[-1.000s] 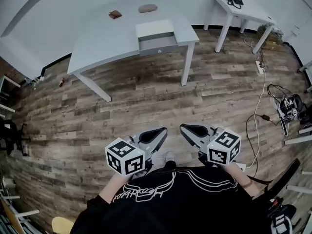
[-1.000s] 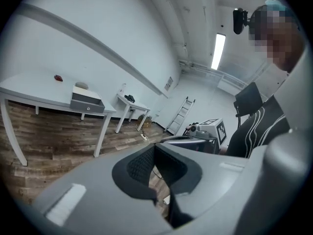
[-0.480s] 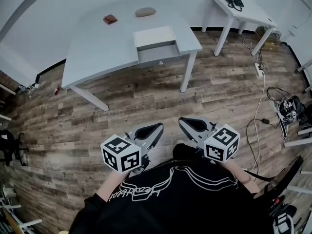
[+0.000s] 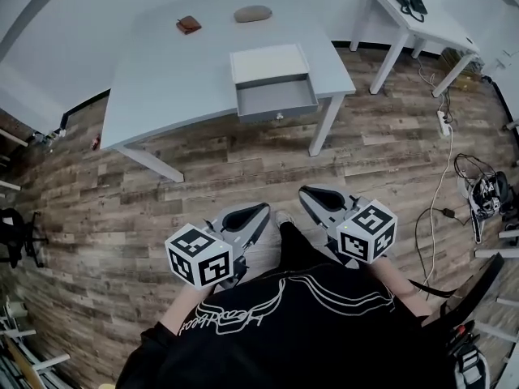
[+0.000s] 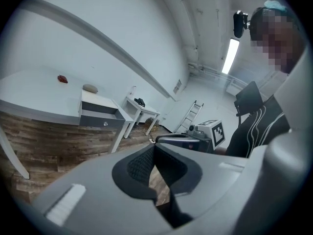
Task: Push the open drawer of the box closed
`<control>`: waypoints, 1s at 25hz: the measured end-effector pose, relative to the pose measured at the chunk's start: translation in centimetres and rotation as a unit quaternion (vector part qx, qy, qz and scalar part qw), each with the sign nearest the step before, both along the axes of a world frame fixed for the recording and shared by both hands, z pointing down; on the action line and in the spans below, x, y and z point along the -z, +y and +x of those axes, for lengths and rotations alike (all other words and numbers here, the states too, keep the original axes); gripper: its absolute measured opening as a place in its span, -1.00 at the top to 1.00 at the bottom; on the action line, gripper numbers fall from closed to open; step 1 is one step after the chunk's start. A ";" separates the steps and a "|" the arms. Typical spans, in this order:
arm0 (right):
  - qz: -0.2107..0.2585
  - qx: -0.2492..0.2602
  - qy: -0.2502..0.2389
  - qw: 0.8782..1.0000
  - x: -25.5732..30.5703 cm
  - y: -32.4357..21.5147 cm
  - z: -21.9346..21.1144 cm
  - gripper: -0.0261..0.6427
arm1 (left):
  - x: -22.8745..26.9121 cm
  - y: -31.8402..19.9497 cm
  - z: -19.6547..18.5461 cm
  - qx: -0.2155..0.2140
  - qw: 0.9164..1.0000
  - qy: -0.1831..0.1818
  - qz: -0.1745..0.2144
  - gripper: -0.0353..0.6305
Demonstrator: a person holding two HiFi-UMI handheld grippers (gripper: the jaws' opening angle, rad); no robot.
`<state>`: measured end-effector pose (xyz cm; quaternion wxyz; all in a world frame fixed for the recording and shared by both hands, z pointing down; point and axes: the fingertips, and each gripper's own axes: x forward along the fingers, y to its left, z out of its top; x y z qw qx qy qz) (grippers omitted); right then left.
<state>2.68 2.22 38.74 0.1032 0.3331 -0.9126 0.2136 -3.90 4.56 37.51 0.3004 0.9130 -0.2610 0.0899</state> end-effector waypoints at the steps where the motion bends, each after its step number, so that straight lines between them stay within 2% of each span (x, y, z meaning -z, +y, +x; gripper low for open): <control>1: -0.001 0.000 0.000 1.000 -0.3 -1.2 -0.1 0.89 | -0.4 -1.1 -0.2 0.004 1.000 -0.001 -0.004 0.87; 7: -0.012 0.001 0.025 1.000 -2.6 -8.7 -0.2 0.89 | -2.1 -7.5 -0.5 0.023 0.999 0.003 -0.037 0.87; 10: -0.019 -0.005 0.054 0.998 -4.6 -12.1 0.0 0.89 | -3.0 -10.1 -0.2 0.025 0.998 0.003 -0.052 0.87; 18: -0.048 0.004 0.096 0.994 -9.1 -18.5 -0.5 0.75 | -5.8 -15.3 -0.8 0.043 0.995 0.003 -0.093 0.87; 25: -0.071 0.001 0.125 0.990 -13.0 -23.5 -0.8 0.73 | -7.5 -20.0 -1.2 0.046 0.993 0.000 -0.111 0.87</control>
